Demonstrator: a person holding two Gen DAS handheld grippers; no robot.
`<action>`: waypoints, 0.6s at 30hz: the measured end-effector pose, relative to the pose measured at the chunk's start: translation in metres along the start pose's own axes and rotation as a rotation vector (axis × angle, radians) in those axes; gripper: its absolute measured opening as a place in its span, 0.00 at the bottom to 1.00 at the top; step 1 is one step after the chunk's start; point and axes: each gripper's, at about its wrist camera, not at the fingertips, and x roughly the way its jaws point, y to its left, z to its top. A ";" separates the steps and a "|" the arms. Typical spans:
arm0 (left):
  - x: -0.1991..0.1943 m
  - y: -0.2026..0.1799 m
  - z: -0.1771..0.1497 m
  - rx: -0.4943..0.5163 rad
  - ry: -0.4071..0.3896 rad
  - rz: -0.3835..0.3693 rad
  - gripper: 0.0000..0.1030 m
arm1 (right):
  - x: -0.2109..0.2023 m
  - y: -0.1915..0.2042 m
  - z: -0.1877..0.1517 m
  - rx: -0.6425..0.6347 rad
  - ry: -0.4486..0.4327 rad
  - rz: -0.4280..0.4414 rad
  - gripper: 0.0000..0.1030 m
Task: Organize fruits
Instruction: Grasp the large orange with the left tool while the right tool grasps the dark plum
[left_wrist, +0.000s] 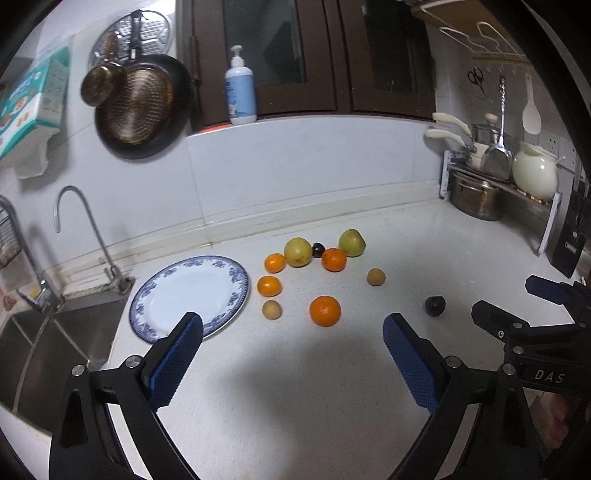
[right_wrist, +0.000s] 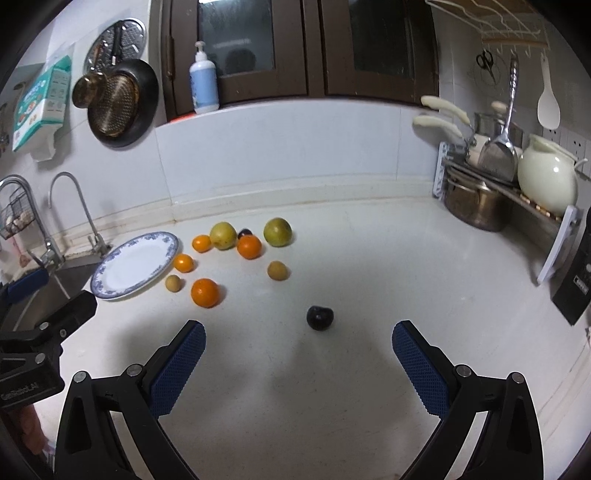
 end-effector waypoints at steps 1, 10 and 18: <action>0.005 0.000 0.000 0.003 0.007 -0.011 0.94 | 0.003 -0.001 0.000 0.004 0.005 -0.004 0.99; 0.062 -0.002 0.002 0.051 0.082 -0.094 0.89 | 0.048 -0.004 0.000 0.050 0.064 -0.028 0.92; 0.110 -0.009 -0.001 0.080 0.165 -0.144 0.83 | 0.087 -0.010 -0.004 0.090 0.123 -0.054 0.82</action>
